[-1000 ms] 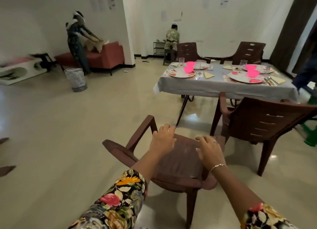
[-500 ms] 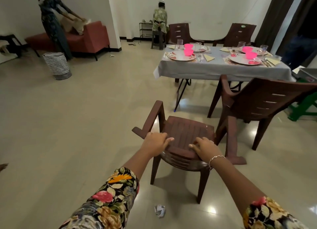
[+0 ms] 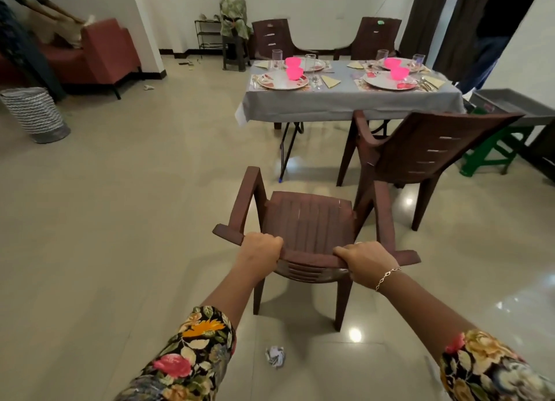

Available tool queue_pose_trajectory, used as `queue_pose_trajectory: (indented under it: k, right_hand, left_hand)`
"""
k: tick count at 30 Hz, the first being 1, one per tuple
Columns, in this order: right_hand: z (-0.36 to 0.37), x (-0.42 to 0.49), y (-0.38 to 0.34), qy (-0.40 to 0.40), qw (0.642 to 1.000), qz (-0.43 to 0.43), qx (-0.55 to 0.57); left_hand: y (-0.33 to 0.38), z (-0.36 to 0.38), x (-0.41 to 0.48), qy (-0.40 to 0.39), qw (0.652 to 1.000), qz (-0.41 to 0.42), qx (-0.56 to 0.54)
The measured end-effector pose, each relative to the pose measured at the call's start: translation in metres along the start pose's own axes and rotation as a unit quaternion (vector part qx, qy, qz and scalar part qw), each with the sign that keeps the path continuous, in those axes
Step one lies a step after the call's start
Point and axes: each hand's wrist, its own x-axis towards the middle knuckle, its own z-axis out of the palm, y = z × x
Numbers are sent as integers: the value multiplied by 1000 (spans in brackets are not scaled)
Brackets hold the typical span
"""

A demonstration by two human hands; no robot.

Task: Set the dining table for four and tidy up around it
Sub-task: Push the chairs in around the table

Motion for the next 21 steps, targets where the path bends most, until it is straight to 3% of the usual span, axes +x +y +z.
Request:
queue_pose_trajectory:
  k: [21]
  right_hand:
    - [13,74,108,35,999,-30,-12]
  left_hand:
    - [5,-5,102,37,999,-9,-18]
